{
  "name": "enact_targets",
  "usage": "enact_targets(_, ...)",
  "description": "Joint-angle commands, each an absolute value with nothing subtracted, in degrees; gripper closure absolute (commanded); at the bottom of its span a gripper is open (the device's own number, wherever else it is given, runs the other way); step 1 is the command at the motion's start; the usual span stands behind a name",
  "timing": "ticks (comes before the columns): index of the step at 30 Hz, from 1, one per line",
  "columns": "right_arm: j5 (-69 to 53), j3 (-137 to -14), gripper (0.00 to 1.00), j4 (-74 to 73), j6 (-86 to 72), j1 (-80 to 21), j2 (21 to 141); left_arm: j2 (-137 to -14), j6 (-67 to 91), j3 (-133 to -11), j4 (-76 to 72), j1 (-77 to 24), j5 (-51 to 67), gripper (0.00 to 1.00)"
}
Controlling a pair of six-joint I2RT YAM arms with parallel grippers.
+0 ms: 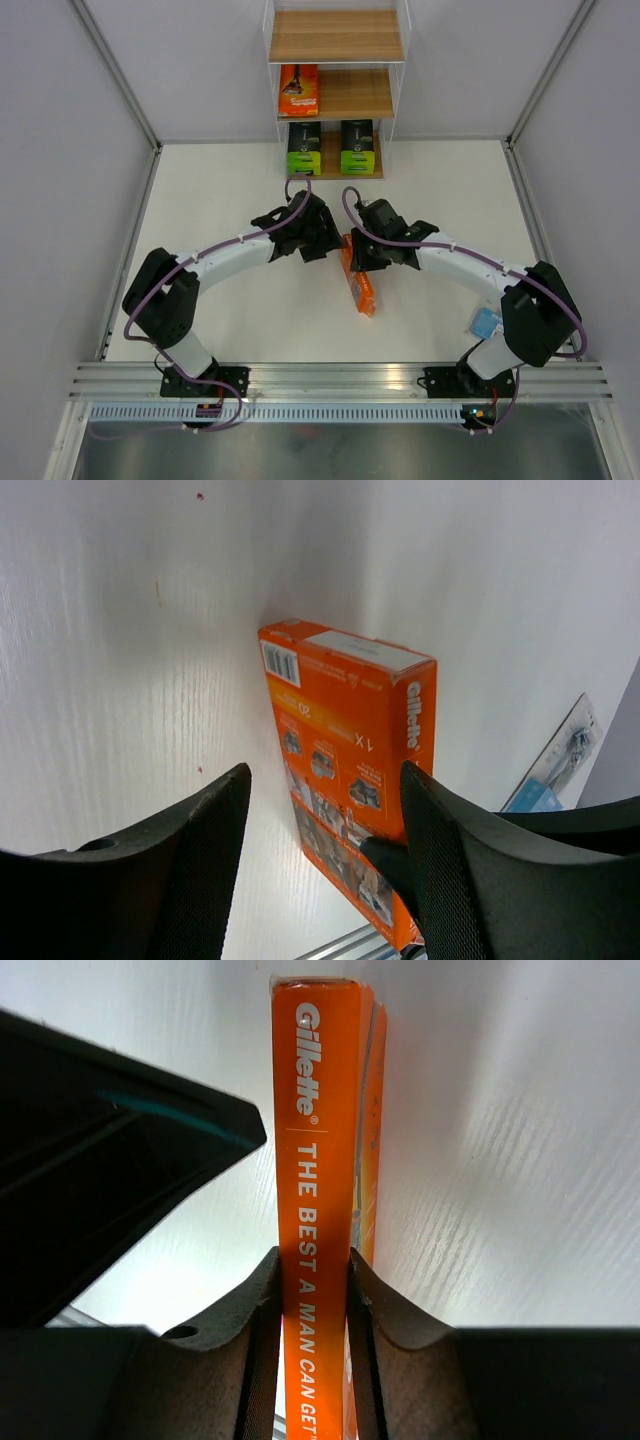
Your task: Place and organize the shaving razors onto the shelf
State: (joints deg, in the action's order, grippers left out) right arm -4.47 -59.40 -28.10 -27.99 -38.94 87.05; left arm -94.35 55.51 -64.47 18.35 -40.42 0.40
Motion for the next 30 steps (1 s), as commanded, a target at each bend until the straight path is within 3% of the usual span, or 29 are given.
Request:
enact_targets(1, 1.4, -59.5, 0.99, -26.3, -32.3, -40.3, 85.9, -93.1, 62.0, -66.4, 23.1, -41.6, -2.7, 0.33)
enact_targets(20, 1.7, -54.1, 0.98, -19.7, -37.3, -44.6, 83.4, -100.8, 65.0, -70.8, 22.1, -43.8, -1.9, 0.37)
enact_targets(23, 1.5, -53.0, 0.97, -19.0, -37.8, -44.6, 83.4, -101.3, 65.3, -70.7, 21.5, -43.9, -1.8, 0.44)
enact_targets(25, 2.0, -52.6, 0.96, -19.1, -38.0, -44.7, 83.4, -101.4, 65.3, -70.6, 20.9, -43.9, -1.5, 0.55)
enact_targets(26, 2.3, -52.6, 0.94, -19.4, -38.1, -44.7, 83.3, -101.5, 65.2, -70.5, 20.7, -43.9, -1.3, 0.58)
enact_targets(28, 4.6, -52.9, 0.78, -21.0, -38.8, -44.7, 83.0, -101.8, 64.7, -70.3, 19.9, -43.9, -0.6, 0.66)
enact_targets(29, 6.1, -53.2, 0.68, -22.0, -39.6, -44.6, 82.3, -101.9, 64.5, -70.1, 19.6, -43.8, -0.4, 0.69)
enact_targets(30, 7.2, -54.0, 0.49, -24.8, -41.0, -44.6, 81.8, -101.9, 64.3, -70.0, 19.5, -43.8, -0.3, 0.71)
